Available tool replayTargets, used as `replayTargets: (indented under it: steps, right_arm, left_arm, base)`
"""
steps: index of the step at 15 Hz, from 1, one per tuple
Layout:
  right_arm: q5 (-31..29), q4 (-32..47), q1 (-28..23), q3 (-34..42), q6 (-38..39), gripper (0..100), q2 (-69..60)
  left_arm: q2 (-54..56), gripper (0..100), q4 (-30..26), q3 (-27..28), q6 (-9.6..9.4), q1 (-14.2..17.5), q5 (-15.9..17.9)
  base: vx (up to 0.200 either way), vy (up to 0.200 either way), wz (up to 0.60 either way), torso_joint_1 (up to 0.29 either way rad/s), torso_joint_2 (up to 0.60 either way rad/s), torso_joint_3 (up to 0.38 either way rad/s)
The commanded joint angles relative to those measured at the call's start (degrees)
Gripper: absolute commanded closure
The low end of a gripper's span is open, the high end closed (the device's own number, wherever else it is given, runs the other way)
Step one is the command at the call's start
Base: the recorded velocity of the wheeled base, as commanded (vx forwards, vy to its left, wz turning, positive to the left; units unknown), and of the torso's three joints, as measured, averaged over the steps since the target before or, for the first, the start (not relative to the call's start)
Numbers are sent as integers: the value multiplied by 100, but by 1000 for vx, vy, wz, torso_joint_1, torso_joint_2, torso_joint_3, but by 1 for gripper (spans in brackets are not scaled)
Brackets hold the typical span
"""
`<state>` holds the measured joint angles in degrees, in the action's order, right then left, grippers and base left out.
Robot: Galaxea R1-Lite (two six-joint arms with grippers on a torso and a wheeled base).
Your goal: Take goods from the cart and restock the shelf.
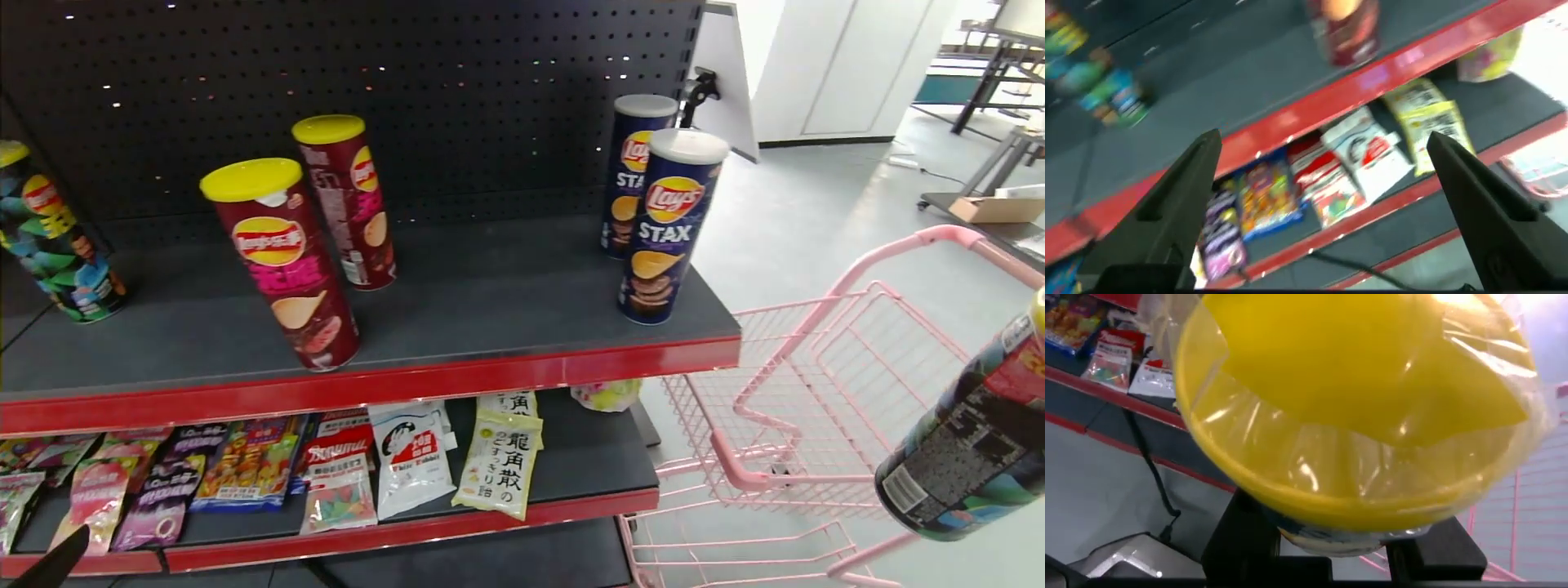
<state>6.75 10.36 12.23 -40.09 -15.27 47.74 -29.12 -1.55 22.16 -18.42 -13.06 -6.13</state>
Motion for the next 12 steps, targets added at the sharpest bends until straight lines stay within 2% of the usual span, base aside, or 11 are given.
replayTargets:
  steps: [1, 4, 6, 8, 12]
  right_arm:
    - [1, 1, -10, 98, -2, 100, -72]
    - [151, -17, 34, 142, 68, 100, -168]
    - [696, -17, 34, 151, 262, 100, -230]
    - [907, -17, 43, 195, 323, 100, -239]
    - [1012, -149, 96, 283, 323, 100, -247]
  left_arm:
    - [3, 0, -3, 34, -4, 5, -2]
    - [-6, 0, -3, 51, -4, -4, -2]
    - [-6, 0, -3, 43, -4, 5, -2]
    - [-6, 0, -3, 34, -4, -4, -2]
    - [3, 0, -3, 16, -4, 5, -2]
  base:
    - [0, 0, 0, 0, 0, 0]
    - [0, 0, 0, 0, 0, 0]
    - [0, 0, 0, 0, 0, 0]
    - [0, 0, 0, 0, 0, 0]
    - [0, 200, 0, -1, 1, 2]
